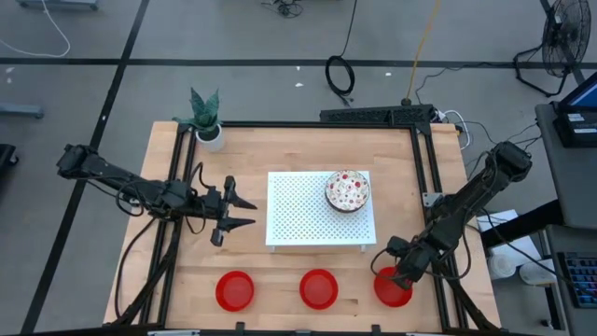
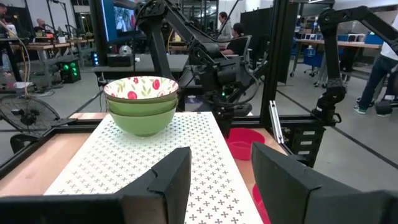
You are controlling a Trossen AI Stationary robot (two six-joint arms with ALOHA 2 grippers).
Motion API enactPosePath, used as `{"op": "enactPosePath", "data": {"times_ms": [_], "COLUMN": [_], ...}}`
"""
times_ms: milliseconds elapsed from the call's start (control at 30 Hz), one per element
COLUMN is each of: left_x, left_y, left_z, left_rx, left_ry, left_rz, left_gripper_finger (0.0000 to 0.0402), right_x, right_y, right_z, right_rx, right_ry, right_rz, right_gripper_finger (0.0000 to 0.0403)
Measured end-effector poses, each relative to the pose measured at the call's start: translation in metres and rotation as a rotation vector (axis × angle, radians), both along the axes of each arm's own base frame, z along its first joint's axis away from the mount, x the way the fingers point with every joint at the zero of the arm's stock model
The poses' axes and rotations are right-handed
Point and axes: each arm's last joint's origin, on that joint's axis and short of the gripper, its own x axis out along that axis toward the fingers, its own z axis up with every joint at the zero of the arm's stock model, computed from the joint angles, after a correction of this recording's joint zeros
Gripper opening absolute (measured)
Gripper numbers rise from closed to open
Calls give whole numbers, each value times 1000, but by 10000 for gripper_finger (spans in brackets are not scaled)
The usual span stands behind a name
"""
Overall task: Pick & Place Mini bowls
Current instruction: Put the right red bowl on the shelf
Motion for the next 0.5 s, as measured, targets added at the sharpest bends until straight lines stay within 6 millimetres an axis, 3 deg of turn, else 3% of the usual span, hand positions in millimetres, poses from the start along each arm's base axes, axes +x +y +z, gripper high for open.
{"op": "enactPosePath", "data": {"times_ms": [67, 233, 400, 500], "left_x": [0, 0, 0, 0], "left_y": [0, 0, 0, 0], "left_z": [0, 0, -1, -1], "left_rx": [-1, -22, -21, -16], "left_ry": [1, 7, 10, 9], "left_rz": [0, 0, 0, 0], "left_gripper_finger": [170, 170, 170, 170], "right_x": [-2, -2, 3, 7], "right_y": [-2, -2, 2, 4], "right_z": [-1, 0, 22, 43], "right_rx": [-16, -13, 129, 225], "right_ry": [28, 8, -191, -396], "right_rz": [4, 39, 60, 47], "right_gripper_finger": [10, 2, 1, 1]}}
